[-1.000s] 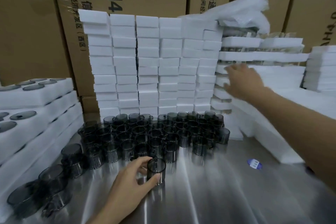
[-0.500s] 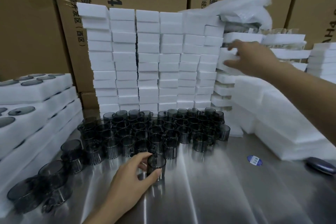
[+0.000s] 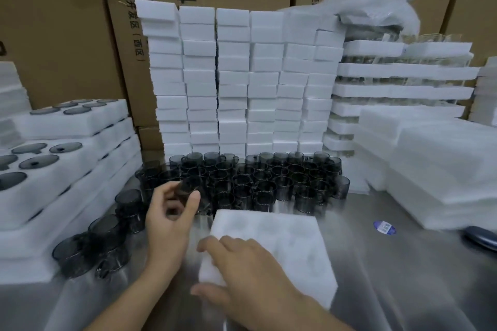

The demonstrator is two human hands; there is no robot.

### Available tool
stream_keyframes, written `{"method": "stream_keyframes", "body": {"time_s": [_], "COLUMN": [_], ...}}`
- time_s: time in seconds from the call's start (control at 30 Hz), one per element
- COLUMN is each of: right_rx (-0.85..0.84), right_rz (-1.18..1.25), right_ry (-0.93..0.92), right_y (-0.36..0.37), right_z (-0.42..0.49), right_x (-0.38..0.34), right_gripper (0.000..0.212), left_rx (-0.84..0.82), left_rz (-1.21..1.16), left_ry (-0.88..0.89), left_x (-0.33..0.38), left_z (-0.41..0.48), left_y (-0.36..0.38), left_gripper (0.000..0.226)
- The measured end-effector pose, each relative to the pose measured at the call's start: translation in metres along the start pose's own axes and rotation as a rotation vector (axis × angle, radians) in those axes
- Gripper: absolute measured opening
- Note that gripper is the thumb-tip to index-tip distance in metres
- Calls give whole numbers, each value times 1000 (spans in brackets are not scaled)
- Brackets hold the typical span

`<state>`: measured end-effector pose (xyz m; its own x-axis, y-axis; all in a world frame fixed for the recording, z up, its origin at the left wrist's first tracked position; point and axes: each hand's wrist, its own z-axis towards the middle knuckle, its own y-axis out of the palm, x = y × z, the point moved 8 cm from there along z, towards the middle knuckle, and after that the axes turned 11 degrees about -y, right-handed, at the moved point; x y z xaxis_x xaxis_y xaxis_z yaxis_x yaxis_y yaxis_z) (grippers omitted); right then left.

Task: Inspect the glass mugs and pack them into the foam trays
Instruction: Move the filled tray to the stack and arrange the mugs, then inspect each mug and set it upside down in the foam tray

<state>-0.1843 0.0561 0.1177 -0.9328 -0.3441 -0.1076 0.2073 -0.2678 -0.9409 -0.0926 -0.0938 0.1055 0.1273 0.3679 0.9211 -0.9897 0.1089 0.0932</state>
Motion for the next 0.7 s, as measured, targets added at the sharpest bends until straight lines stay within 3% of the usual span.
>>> {"method": "stream_keyframes", "body": {"time_s": [0.17,0.27,0.33,0.47,0.57,0.7], "right_rx": [352,588,707,871,880,896], "right_rz": [45,212,318,362,269,309], "right_ry": [79,140,87,-85,-167,-213], "right_y": [-109,-172,-198,-221,-223,-223], "right_z": [10,9,5,-7,-10,-13], "right_x": [25,55,59,44,29,30], "right_gripper": [34,42,52,49,50,57], "left_rx": [-15,-59,-104,-126,-159,-212], "left_rz": [8,29,62,175,178,38], "left_ry": [198,402,522,727,750,618], "left_x": [94,168,203,235,236,229], "left_z": [21,23,16,-2,-8,-3], "left_y": [3,19,29,40,45,46], "left_gripper": [49,51,54,59,59,54]}}
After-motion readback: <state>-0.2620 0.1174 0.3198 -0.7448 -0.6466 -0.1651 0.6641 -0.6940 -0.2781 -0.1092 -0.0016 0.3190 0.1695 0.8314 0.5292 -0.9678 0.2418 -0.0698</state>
